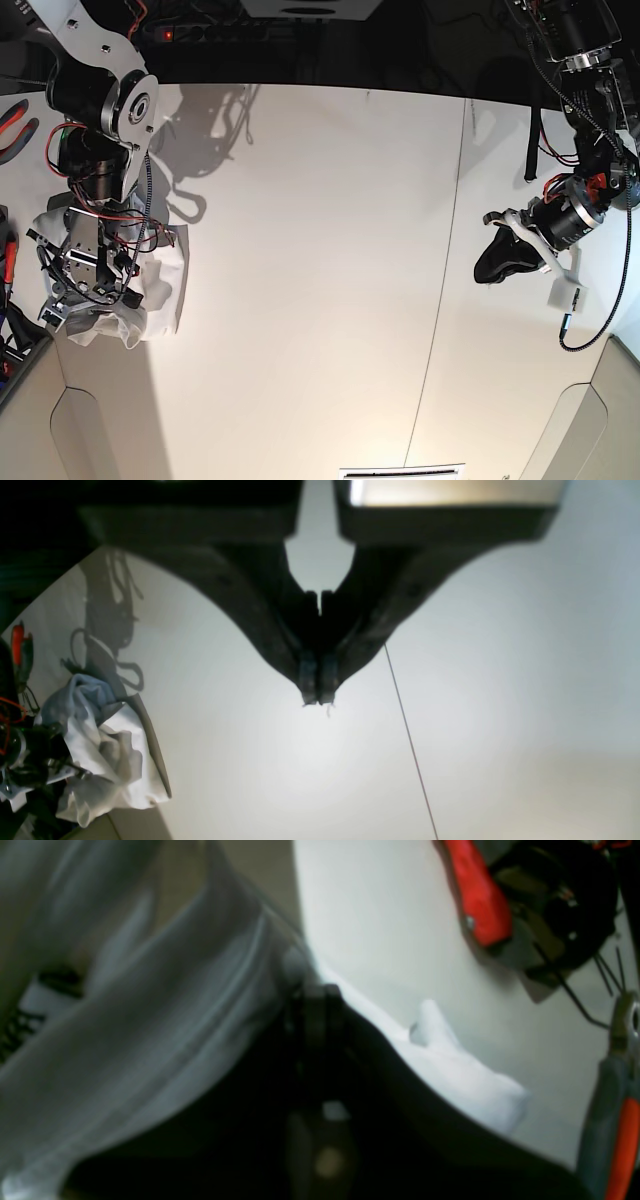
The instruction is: Layout the t-shirt on the table in an organized manner, then fold the t-shirt properly
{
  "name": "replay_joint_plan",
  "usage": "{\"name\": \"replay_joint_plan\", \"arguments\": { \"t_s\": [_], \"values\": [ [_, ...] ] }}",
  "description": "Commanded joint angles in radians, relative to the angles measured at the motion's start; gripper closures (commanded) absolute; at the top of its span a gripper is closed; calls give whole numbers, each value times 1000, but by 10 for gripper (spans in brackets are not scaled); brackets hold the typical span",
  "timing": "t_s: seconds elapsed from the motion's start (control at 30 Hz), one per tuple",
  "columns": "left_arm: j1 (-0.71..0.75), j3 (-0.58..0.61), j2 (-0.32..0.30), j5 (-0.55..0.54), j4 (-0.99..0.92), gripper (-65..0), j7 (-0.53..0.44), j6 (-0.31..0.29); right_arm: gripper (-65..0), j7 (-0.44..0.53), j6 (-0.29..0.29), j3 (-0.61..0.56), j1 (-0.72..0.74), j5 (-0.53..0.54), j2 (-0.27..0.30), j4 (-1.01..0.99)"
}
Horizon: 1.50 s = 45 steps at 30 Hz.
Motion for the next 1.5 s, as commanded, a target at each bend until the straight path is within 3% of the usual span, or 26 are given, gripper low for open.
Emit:
{"name": "replay_joint_plan", "arguments": {
  "t_s": [0.0, 0.37, 0.53, 0.73, 0.97, 1.1, 1.2, 1.47],
  "values": [
    [-13, -3, -11, -25, 19, 0, -18, -3, 0, -52, -15, 7, -2, 3, 6, 30],
    [-13, -3, -11, -25, 19, 0, -18, -3, 0, -89, -4, -8, -17, 18, 6, 404],
    [-13, -3, -11, -32, 19, 0, -18, -3, 0, -91, 59, -63, -17, 23, 6, 555],
    [-13, -3, -11, -32, 19, 0, -18, -4, 0, -177, 161, -173, -42, 22, 6, 819],
    [-11, -8, -12, -82, 19, 0, 4, -21, 0, -293, 251, -316, -231, 17, 7, 1238],
    [24, -43, -23, -150, 19, 0, 52, -39, 0, -317, 260, -340, -427, 8, 13, 1374],
    [82, -114, -32, -204, 19, 0, 89, -39, 0, -339, 260, -340, -579, 6, 61, 1420],
    [365, -380, -61, -451, 19, 0, 232, -39, 0, -389, 259, -340, -960, -30, 261, 1432]
  ]
}}
